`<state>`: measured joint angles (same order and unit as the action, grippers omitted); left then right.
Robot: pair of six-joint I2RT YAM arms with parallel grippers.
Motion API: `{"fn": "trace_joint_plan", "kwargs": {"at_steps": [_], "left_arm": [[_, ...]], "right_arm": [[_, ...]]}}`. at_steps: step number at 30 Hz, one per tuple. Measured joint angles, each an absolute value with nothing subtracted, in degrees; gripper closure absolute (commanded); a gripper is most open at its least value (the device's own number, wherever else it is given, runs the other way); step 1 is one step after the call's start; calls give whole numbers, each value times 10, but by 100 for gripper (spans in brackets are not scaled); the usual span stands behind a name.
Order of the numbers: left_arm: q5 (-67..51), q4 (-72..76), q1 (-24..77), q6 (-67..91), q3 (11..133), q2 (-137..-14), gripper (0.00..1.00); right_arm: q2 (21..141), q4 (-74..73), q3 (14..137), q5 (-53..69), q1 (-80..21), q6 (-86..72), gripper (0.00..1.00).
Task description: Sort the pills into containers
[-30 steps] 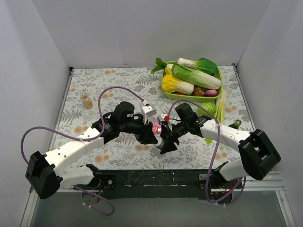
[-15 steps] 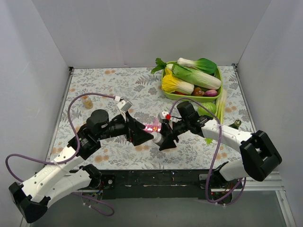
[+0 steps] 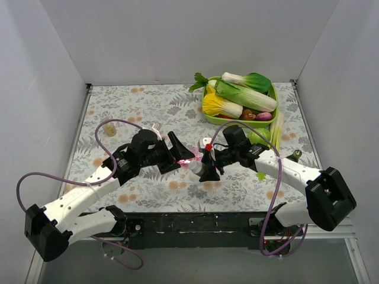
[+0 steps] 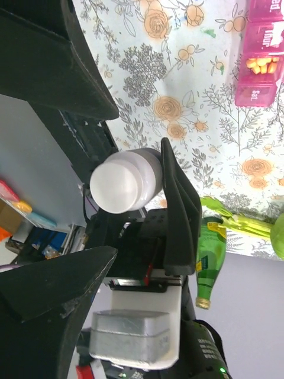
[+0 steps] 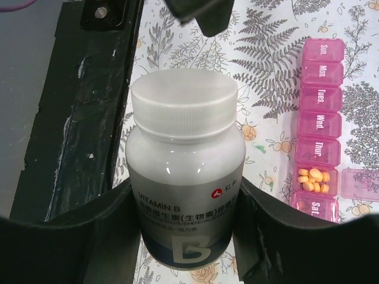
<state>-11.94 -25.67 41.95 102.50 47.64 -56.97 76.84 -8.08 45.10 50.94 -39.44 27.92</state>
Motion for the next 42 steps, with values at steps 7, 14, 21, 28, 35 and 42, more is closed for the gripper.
{"fn": "trace_joint_plan", "kwargs": {"at_steps": [7,14,21,28,35,42], "left_arm": [[-119,-248,420,1059,488,-603,26],[-124,-246,420,1066,488,-616,34],[-142,-235,422,1060,488,-641,42],[-161,-218,427,1052,488,-656,58],[-168,-209,429,1037,488,-657,57],[-184,-209,432,1016,486,-657,26]], "right_arm": [[768,-87,453,500,-394,284,99],[768,-89,453,500,-394,285,99],[769,-89,453,500,-394,285,99],[769,-91,453,500,-394,285,99],[770,-94,453,501,-394,285,99],[770,-93,453,502,-394,284,99]]}}
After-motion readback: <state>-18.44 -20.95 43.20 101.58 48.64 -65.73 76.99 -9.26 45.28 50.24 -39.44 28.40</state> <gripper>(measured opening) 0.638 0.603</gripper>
